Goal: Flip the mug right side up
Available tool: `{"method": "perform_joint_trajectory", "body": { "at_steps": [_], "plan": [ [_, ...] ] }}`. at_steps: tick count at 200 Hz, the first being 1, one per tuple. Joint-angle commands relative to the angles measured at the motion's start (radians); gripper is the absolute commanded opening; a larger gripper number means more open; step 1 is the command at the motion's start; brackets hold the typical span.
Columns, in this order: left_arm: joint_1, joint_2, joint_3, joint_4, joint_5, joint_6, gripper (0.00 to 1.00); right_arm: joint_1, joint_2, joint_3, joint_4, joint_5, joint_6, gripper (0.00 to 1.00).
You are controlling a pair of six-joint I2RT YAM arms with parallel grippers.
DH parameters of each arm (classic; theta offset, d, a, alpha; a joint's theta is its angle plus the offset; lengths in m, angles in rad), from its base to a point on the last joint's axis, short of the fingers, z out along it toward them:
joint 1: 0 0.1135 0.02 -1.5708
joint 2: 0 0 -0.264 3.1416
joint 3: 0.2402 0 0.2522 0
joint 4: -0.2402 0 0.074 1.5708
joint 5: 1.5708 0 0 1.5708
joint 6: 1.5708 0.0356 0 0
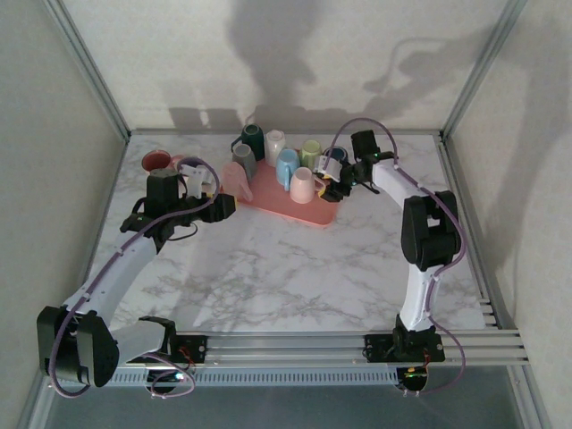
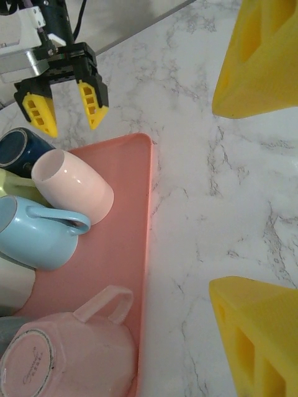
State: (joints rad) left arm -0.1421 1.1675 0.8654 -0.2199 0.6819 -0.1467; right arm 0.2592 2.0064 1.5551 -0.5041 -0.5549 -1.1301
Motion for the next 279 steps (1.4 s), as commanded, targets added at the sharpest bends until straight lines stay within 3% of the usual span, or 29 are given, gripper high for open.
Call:
{"method": "perform_joint_trajectory", "body": {
  "at_steps": [1,73,156,216,279],
  "plan": [
    [0.006,-0.017,-0.014,0.026,0.024,-0.012,0.68,-0.006,0.054,0.055,0.004,-0.036,-0.054,0.6],
    [0.007,-0.007,-0.012,0.025,0.024,-0.011,0.67,-0.002,0.143,0.147,-0.034,-0.004,-0.084,0.59],
    [0.006,-0.011,-0.015,0.021,0.031,-0.01,0.67,0.035,0.125,0.112,-0.081,0.018,-0.084,0.51],
    [0.006,-0.022,-0.025,0.024,0.035,-0.01,0.67,0.046,0.111,0.109,-0.085,0.027,0.038,0.41],
    [0.007,-0.024,-0.021,0.022,0.038,-0.007,0.66,0.075,0.149,0.164,-0.117,0.097,0.113,0.4]
  ]
}}
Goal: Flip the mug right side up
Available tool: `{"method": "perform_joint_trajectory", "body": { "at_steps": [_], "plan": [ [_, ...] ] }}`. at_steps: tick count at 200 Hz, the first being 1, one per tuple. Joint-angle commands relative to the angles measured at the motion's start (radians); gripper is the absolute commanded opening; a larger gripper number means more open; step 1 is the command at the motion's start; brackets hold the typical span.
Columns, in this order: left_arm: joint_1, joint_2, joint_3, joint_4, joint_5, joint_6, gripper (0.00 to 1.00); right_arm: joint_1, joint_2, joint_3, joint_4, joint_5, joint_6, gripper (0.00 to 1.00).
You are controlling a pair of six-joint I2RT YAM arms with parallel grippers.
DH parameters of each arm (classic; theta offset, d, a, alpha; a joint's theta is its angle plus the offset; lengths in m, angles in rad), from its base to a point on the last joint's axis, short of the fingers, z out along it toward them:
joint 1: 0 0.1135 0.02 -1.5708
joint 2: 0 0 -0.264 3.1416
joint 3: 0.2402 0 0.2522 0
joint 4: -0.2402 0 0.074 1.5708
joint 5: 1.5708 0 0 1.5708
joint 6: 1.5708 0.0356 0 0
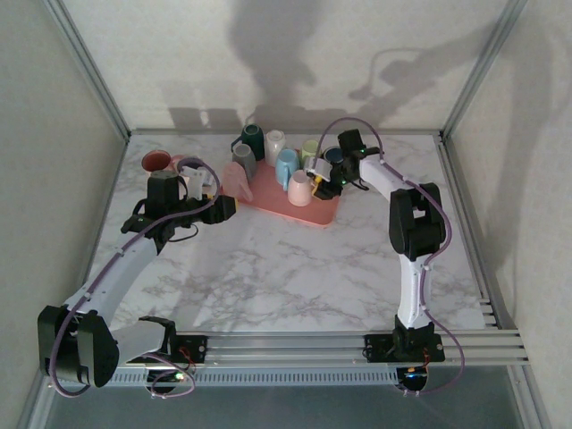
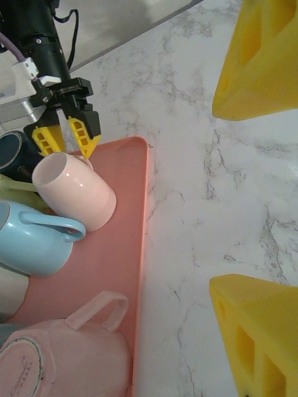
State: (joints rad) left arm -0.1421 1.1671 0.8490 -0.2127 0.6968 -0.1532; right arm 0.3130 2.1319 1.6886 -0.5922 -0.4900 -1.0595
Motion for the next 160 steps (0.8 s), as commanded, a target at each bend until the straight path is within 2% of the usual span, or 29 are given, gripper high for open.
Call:
{"method": "perform_joint_trajectory", "body": {
  "at_steps": [1,63,97,114,148,160],
  "plan": [
    [0.006,-0.024,-0.005,0.015,0.023,0.0,0.66,0.021,0.023,0.03,-0.029,0.033,0.044,0.41],
    [0.007,-0.023,-0.008,0.02,0.023,-0.003,0.66,0.044,0.048,0.04,-0.026,0.11,0.066,0.32],
    [0.006,-0.023,-0.007,0.019,0.018,-0.005,0.65,0.048,0.042,0.046,-0.027,0.144,0.071,0.22],
    [0.007,-0.025,-0.008,0.022,0.011,-0.014,0.65,0.05,0.032,0.041,-0.029,0.157,0.071,0.12],
    [0.004,-0.043,-0.025,0.064,0.019,-0.06,0.65,0.051,-0.03,-0.027,0.016,0.153,0.092,0.0],
    [0.004,-0.051,-0.03,0.085,0.023,-0.072,0.65,0.051,-0.057,-0.05,0.026,0.148,0.104,0.0]
  ]
}}
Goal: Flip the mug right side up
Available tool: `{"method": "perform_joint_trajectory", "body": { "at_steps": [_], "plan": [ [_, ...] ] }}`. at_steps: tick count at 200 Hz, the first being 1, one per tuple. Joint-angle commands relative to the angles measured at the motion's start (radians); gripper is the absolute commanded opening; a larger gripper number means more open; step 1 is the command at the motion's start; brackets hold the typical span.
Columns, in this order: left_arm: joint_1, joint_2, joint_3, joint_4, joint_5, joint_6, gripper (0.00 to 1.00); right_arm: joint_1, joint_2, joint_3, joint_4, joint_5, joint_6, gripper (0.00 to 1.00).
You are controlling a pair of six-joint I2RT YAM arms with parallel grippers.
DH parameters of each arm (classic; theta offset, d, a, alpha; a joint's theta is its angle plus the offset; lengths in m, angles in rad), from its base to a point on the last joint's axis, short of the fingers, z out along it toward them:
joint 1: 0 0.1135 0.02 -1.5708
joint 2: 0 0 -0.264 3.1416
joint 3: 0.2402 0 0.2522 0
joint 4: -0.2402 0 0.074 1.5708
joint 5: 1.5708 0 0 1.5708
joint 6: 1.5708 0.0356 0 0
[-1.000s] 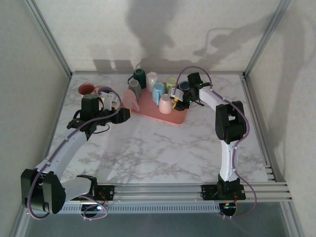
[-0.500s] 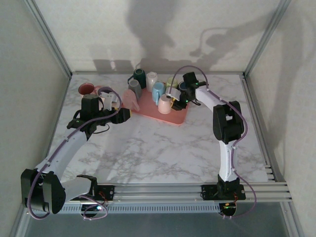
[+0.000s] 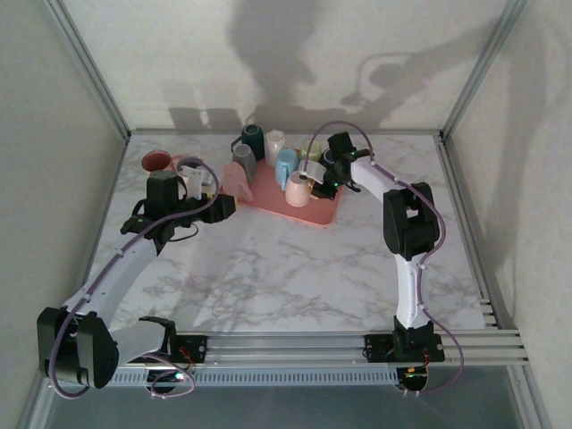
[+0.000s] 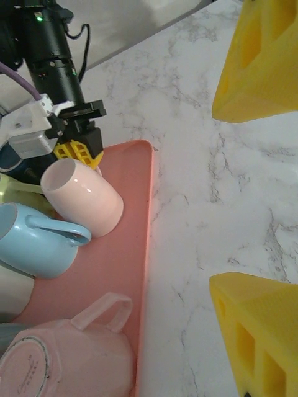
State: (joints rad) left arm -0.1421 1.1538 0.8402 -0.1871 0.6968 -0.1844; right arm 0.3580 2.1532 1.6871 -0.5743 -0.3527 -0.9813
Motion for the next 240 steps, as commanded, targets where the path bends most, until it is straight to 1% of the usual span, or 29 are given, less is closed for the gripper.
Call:
{"method": "perform_joint_trajectory", "body": {
  "at_steps": [1,32,51,93,109,133,168,198,209,224,240],
  "plan": [
    [0.002,-0.038,-0.022,0.06,0.022,-0.042,0.65,0.007,-0.08,-0.049,0.009,0.01,0.028,0.0],
    [-0.01,-0.031,-0.015,0.086,0.046,-0.084,0.65,0.007,-0.146,-0.098,0.024,-0.014,0.112,0.0],
    [-0.026,-0.029,-0.012,0.107,0.075,-0.129,0.65,0.0,-0.199,-0.141,0.05,-0.053,0.165,0.0],
    [-0.087,-0.058,-0.037,0.205,0.093,-0.233,0.66,-0.012,-0.302,-0.18,0.073,-0.104,0.379,0.0],
    [-0.106,-0.066,-0.061,0.284,0.112,-0.305,0.67,-0.013,-0.357,-0.22,0.114,-0.14,0.442,0.0],
    [-0.133,-0.077,-0.108,0.455,0.122,-0.443,0.69,-0.013,-0.446,-0.268,0.185,-0.182,0.554,0.0],
    [-0.179,-0.069,-0.15,0.646,0.078,-0.625,0.72,-0.013,-0.561,-0.297,0.267,-0.237,0.74,0.0],
    [-0.215,-0.04,-0.174,0.782,0.06,-0.76,0.7,-0.014,-0.629,-0.291,0.303,-0.283,0.878,0.0],
    [-0.227,-0.026,-0.187,0.861,0.059,-0.827,0.7,-0.016,-0.65,-0.292,0.325,-0.3,0.932,0.0],
    [-0.247,-0.016,-0.208,0.973,0.03,-0.911,0.69,-0.015,-0.673,-0.303,0.376,-0.333,1.01,0.0],
    [-0.272,-0.012,-0.207,1.045,0.003,-0.952,0.7,-0.016,-0.698,-0.327,0.456,-0.369,1.112,0.0]
  ]
}}
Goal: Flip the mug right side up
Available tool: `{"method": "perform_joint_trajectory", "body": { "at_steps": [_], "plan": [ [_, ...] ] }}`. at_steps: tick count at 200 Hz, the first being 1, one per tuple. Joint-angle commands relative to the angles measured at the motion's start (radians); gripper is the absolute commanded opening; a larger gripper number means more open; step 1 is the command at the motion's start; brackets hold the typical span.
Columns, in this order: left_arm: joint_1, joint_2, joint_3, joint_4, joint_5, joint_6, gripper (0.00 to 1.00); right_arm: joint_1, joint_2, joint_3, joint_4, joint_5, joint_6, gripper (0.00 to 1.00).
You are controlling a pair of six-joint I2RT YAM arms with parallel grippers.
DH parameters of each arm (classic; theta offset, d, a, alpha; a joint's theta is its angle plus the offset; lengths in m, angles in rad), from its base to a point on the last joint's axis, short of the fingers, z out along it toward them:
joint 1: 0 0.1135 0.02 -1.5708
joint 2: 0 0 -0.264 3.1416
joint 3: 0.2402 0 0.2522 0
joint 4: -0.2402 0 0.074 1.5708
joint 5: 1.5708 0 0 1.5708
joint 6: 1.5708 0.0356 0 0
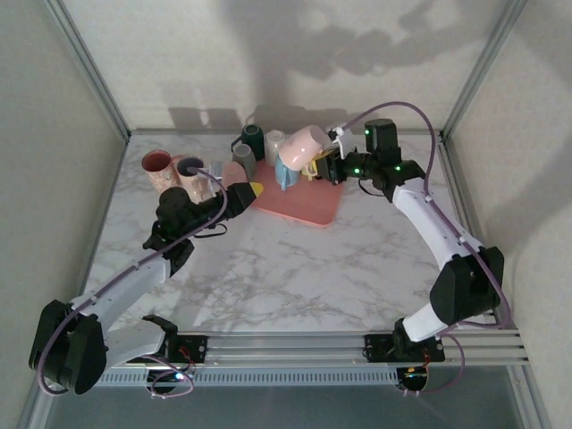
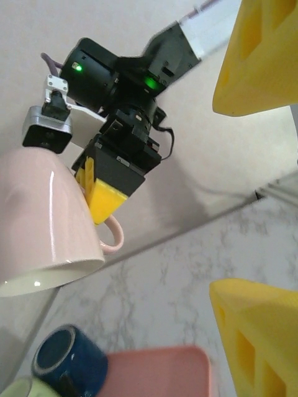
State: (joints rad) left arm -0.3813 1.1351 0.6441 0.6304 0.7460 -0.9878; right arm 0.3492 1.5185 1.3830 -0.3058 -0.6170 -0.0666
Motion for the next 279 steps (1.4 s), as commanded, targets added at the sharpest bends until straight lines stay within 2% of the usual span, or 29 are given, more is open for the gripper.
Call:
{"method": "perform_joint_trajectory", "body": {
  "at_steps": [1,39,107,167,279],
  "plan": [
    [-0.035,0.007,-0.011,0.229,-0.047,-0.151,0.7,-0.007,-0.065,-0.023,0.194,-0.106,0.205,0.0],
    [-0.084,0.023,0.026,0.265,-0.101,-0.188,0.71,-0.007,-0.118,-0.11,0.43,-0.13,0.442,0.0],
    [-0.117,0.105,0.067,0.342,-0.104,-0.232,0.69,-0.001,-0.151,-0.192,0.683,-0.138,0.686,0.0],
    [-0.149,0.188,0.115,0.443,-0.159,-0.29,0.66,0.03,-0.184,-0.242,0.783,-0.096,0.798,0.0],
    [-0.191,0.304,0.259,0.398,-0.198,-0.202,0.55,0.115,-0.196,-0.283,0.889,-0.042,0.916,0.0]
  ]
}}
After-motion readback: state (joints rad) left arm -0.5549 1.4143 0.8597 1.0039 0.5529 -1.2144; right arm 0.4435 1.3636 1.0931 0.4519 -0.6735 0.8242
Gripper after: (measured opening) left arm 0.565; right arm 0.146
